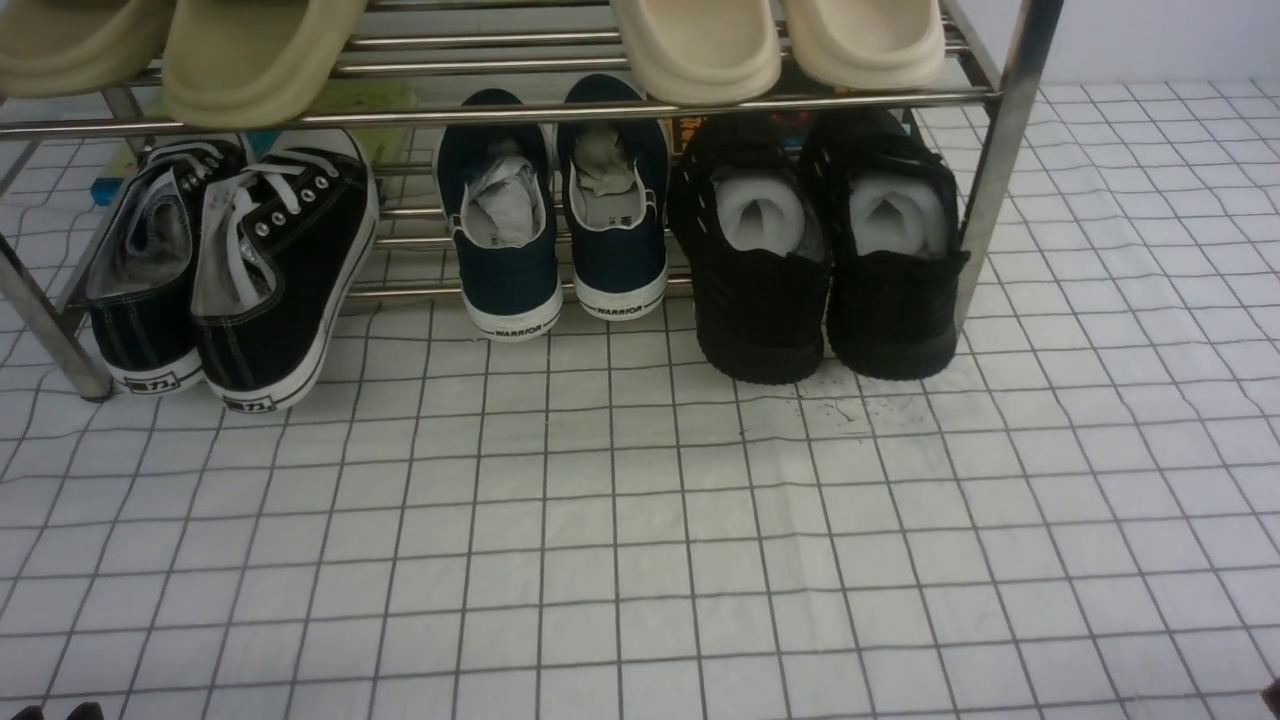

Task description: Take the shoes off the shelf with your hand from the white checkered tablecloth.

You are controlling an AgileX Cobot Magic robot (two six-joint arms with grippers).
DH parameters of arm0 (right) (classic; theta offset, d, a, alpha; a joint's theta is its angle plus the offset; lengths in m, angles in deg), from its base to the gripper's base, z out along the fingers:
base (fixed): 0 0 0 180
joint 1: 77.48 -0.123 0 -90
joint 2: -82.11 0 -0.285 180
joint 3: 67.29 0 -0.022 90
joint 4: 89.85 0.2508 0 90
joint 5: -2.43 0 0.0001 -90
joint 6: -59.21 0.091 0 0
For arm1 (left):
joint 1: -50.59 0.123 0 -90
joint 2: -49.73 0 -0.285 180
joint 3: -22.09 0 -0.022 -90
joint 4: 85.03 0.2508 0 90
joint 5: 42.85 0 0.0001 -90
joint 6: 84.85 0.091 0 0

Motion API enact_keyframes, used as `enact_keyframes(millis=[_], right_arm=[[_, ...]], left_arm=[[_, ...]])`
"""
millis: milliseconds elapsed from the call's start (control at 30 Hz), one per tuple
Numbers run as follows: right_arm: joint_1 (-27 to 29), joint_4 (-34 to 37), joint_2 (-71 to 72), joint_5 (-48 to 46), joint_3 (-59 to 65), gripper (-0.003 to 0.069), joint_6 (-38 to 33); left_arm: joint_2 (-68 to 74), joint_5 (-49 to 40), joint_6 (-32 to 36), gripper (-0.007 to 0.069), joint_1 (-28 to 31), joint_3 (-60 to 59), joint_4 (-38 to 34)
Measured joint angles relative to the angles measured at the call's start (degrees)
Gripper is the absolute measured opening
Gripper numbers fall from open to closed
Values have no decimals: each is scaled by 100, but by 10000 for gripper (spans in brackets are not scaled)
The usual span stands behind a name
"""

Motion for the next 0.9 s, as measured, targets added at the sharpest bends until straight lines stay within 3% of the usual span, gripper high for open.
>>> enact_keyframes(millis=[100, 167, 300, 333, 400, 467, 533, 600, 633, 700, 733, 800, 867, 900], right_arm=[[0, 118, 0, -278, -233, 239, -240], [0, -188, -46, -539, -749, 222, -592], [0, -2014, -1175, -1386, -2471, 87, -598], [0, -2132, -1175, -1454, -2551, 78, -576], [0, -3448, -2349, -2466, -3365, -6, -180], [0, -3850, -3359, -3205, -3869, -15, -32], [0, -3772, -3779, -3389, -4033, -16, -141], [0, -3021, -4526, -3502, -4286, -16, -764], [0, -2107, -5066, -3502, -4454, -13, -1390], [-81, -1005, -5700, -3502, -4668, 1, -2383], [-97, -1005, -5761, -3502, -4692, 1, -2383], [-430, -239, -6533, -3428, -5091, 42, -3058], [-648, -196, -6881, -3377, -5332, 66, -3138], [-1014, -267, -7343, -3271, -5755, 102, -3150]], left_arm=[[0, 0, 0, 239, 0, 0, 0], [0, 0, 0, 239, 0, 0, 0], [0, 0, 0, 239, 0, 0, 5], [0, 0, 0, 239, 0, 0, 5], [0, 0, 0, 239, 0, 0, 10], [0, 0, 0, 239, 0, 0, 10], [0, 0, 0, 239, 0, 0, 10], [0, 0, 0, 239, 0, 0, 10], [0, 0, 0, 239, 0, 0, 11], [0, 0, 0, 239, 0, 0, 11], [0, 0, 0, 239, 0, 0, 11], [0, 0, 0, 239, 0, 0, 11], [0, 0, 0, 239, 0, 0, 11], [0, 0, 0, 239, 0, 0, 11]])
